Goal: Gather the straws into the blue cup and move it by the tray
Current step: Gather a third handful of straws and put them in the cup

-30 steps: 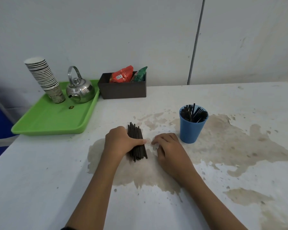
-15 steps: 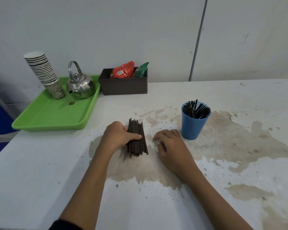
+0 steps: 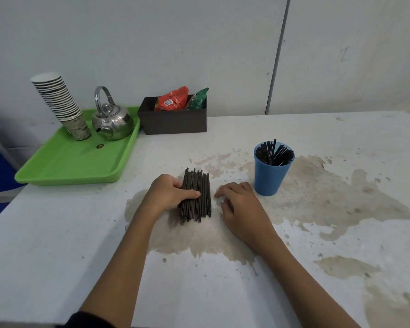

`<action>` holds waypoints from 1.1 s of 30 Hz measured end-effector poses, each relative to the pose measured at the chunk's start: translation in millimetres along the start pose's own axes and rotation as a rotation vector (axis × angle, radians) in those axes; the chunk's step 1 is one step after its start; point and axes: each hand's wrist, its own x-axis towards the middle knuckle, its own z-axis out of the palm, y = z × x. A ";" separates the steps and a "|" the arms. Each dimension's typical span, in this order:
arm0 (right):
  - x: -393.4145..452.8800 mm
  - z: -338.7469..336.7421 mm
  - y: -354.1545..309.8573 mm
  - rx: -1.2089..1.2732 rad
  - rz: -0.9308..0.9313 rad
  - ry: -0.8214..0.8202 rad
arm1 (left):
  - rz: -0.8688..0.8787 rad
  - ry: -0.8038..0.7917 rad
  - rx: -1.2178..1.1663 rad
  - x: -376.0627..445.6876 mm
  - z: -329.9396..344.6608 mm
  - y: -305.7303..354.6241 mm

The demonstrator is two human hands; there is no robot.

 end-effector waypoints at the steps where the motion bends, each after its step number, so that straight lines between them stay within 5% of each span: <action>1: -0.2 -0.1 -0.2 0.000 -0.001 0.001 | 0.003 -0.003 -0.035 -0.9 -0.4 -2.4; 21: -1.9 -0.1 -2.1 -0.009 -0.008 0.008 | 0.205 0.070 -0.423 -15.2 0.9 -28.5; 26: -2.1 -0.7 -3.1 -0.003 -0.012 0.018 | 0.185 0.047 -0.805 -3.7 3.0 -16.2; 33: -1.6 -1.2 -2.8 -0.004 -0.010 0.012 | 0.253 0.260 -0.736 -3.8 14.7 -10.2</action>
